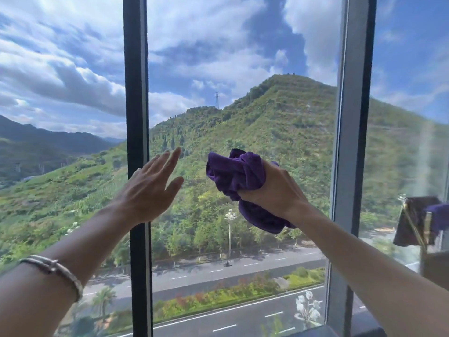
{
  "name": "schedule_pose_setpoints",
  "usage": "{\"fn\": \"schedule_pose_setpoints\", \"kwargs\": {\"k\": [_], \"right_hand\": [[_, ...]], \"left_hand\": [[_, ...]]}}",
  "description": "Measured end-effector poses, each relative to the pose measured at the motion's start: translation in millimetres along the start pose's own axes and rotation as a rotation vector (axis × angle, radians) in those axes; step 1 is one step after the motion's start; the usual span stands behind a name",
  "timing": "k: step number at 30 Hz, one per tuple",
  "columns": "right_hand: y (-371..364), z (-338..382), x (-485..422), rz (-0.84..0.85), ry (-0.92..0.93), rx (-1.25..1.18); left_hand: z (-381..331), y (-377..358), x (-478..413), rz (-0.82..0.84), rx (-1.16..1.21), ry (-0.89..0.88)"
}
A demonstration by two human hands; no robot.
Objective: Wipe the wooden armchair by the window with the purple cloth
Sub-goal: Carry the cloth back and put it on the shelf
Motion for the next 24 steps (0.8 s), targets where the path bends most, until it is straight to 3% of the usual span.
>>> {"fn": "schedule_pose_setpoints", "kwargs": {"k": [6,11,17,24], "right_hand": [[38,-6,21,-0.032,-0.035,0.074],[115,-44,56,-0.110,-0.146,0.229],[249,-122,131,-0.235,-0.343,0.402],[425,-204,259,-0.384,-0.560,0.570]], "left_hand": [[-31,-16,-19,-0.019,0.088,-0.105],[-108,-60,-51,0.006,0.238,-0.228],[-276,-78,-86,0.007,0.391,-0.443],[-532,-81,-101,-0.015,0.608,-0.724]]}}
Point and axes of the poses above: each hand's wrist, its own x-axis away from the middle knuckle, its own y-axis out of the back of the hand, z = x × y, the point moved 8 cm from there along -x, towards the middle knuckle, and after that the axes turned 7 degrees about -y, right-handed, at the moved point
